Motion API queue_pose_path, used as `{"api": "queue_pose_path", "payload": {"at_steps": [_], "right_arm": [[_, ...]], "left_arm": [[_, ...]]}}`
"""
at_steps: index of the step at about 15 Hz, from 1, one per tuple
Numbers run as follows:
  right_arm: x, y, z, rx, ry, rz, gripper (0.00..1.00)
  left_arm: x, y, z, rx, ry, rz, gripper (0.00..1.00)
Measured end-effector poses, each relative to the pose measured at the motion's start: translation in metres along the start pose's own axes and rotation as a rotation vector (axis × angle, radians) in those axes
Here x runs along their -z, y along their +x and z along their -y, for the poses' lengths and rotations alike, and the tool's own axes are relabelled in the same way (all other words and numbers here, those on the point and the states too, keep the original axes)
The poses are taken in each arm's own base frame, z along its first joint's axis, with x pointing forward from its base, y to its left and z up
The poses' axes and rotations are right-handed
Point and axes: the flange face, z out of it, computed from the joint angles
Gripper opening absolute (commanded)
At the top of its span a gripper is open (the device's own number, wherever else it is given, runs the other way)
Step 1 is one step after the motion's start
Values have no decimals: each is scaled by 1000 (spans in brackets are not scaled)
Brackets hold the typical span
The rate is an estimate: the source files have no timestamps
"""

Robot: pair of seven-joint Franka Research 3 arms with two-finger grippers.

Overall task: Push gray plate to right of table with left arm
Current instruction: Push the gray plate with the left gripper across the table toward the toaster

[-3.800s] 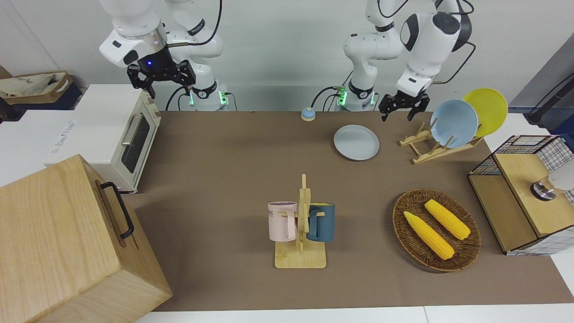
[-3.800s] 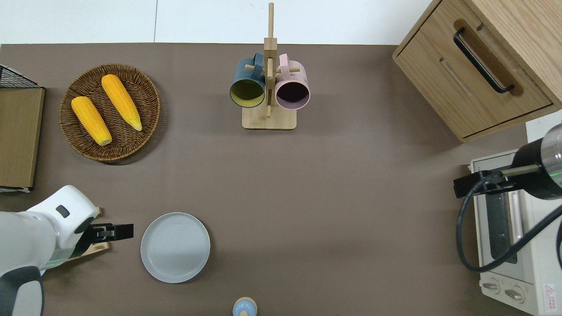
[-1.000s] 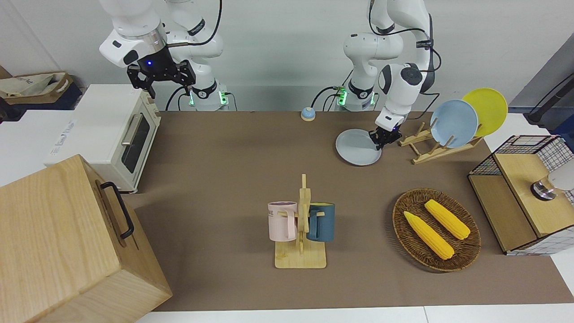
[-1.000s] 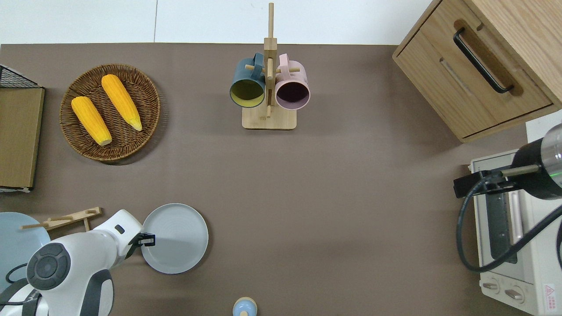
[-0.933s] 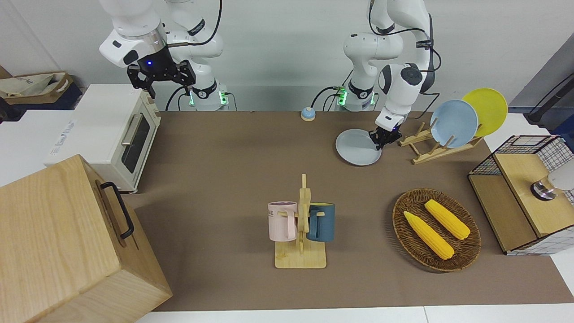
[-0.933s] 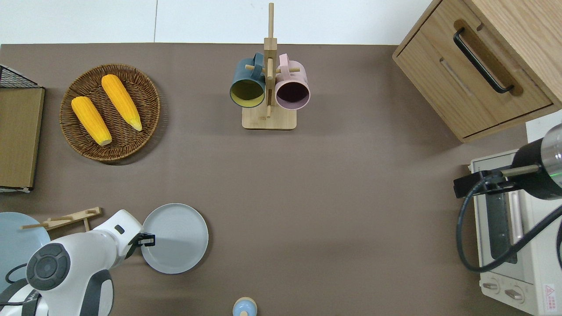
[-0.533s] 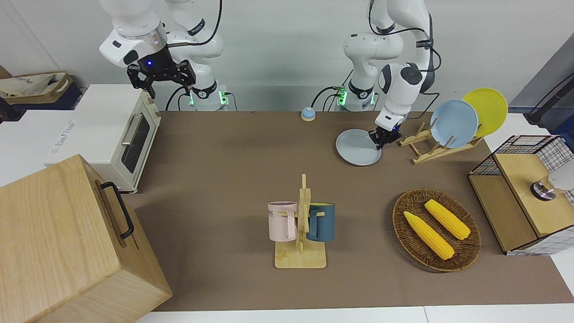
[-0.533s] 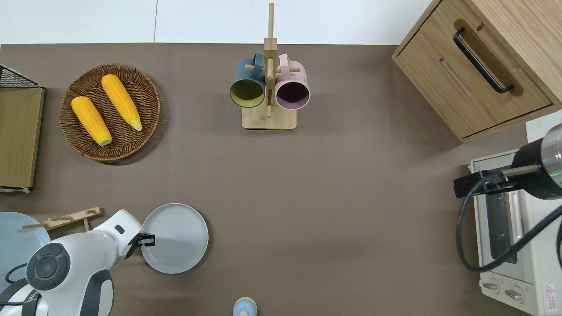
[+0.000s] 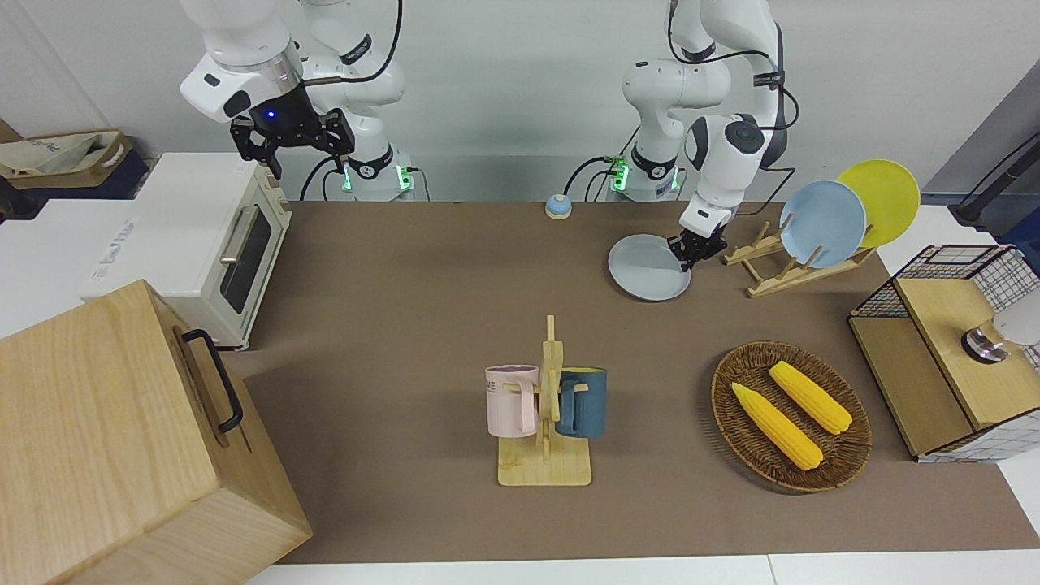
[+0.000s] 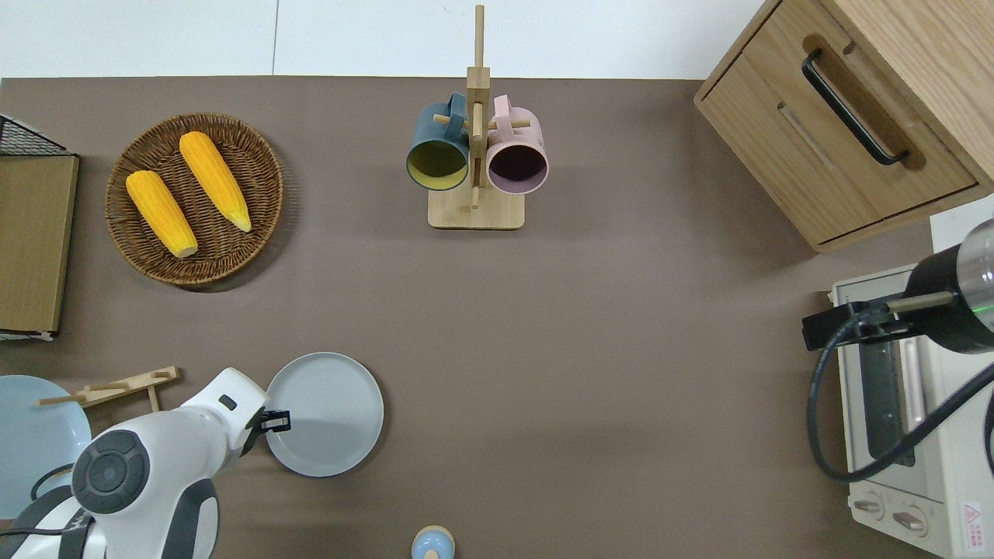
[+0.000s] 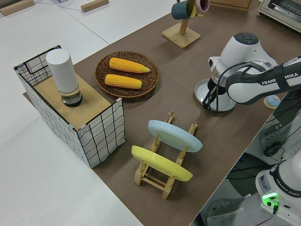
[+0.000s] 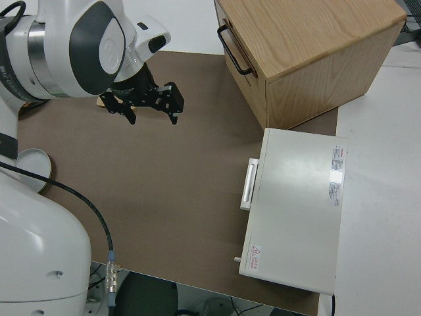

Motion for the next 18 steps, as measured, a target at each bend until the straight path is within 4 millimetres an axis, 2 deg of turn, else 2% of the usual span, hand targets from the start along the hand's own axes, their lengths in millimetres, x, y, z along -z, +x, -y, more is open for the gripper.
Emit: {"api": "queue_pose_path", "payload": {"at_steps": [3,7,8,12,13,14,18], "right_arm": [[0,0,0,0,0,0,983],[0,0,0,0,0,0,983],[0,0,0,0,0,0,983],[0,0,0,0,0,0,983],[0,0,0,0,0,0,983],[0,0,0,0,0,0,983],[0,0,0,0,0,0,983]], "left_arm": [[0,-3,-35,50,-5,-4,0],[-2,-9,-93,120,-16,-4,0],[-1,-12,-116,142,-20,-4,0],[0,-28,-179,195,-35,-3,0],[-1,-37,-206,211,-40,0,0],[-2,-43,-224,226,-43,2,0],[-3,-51,-285,287,-70,5,0]]}}
